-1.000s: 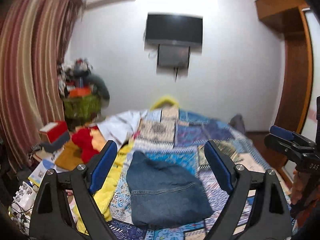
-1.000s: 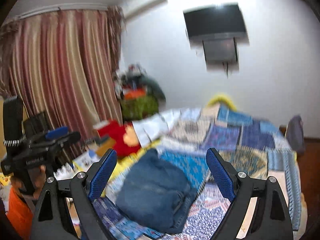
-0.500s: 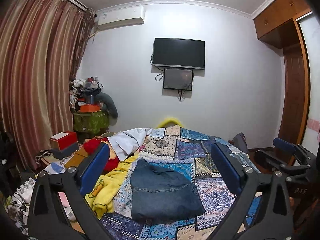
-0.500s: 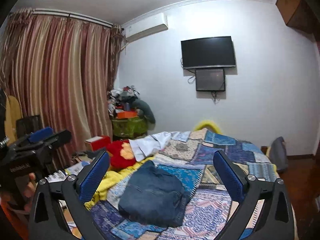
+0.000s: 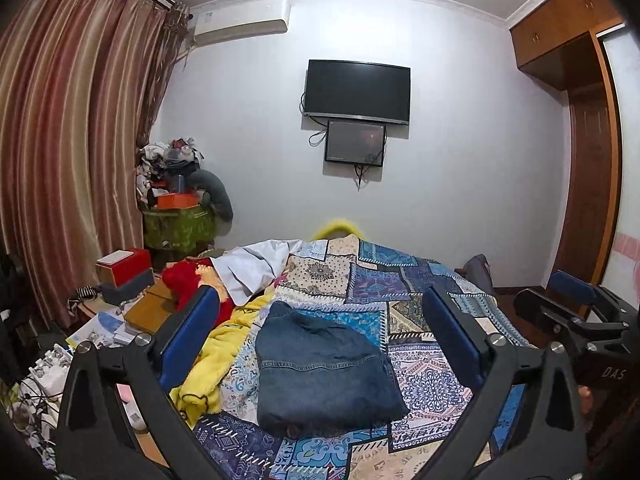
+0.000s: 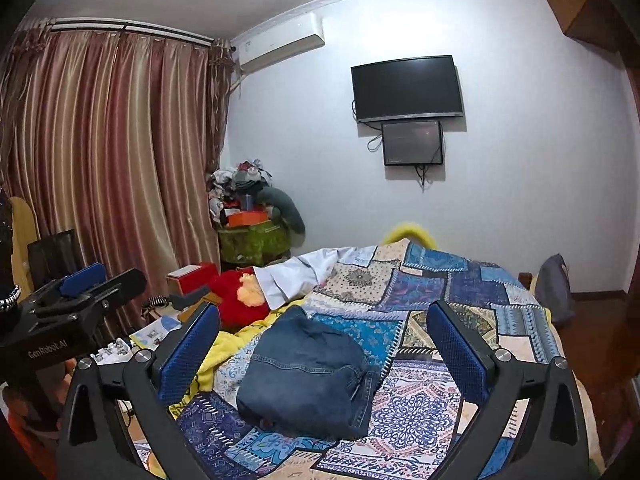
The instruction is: Fold large clothes
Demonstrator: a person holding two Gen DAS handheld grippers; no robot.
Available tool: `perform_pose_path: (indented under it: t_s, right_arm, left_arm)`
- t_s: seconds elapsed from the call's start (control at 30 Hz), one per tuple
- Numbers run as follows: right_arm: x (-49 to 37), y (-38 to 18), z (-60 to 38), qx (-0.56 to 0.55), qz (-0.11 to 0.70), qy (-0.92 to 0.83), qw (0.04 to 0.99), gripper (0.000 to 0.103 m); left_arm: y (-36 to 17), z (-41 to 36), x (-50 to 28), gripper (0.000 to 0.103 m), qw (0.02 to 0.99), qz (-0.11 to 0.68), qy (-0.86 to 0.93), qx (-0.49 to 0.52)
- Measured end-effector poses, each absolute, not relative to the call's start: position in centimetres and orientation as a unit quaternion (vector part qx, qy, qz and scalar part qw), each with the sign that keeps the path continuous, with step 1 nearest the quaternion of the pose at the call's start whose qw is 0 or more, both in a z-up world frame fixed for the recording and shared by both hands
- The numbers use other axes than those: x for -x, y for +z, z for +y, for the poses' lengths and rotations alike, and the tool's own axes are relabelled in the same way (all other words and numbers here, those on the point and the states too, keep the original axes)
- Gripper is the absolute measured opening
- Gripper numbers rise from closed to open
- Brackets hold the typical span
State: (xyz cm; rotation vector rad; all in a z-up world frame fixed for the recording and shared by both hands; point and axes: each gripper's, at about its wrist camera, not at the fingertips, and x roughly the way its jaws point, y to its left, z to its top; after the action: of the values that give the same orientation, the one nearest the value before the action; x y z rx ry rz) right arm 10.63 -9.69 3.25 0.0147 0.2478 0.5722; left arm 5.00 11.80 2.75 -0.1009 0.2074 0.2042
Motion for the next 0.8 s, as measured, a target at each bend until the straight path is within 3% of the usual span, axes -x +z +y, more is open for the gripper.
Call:
perform_pose_path:
  t_s: [0.8]
  right_arm:
    - [-10.17,2.95,-9.53,-0.014,0.124,0.279,0.952,0.103]
  left_arm:
    - [1.82,11.75,-5.68,0.102,0.987,0.117,0.096,0.053]
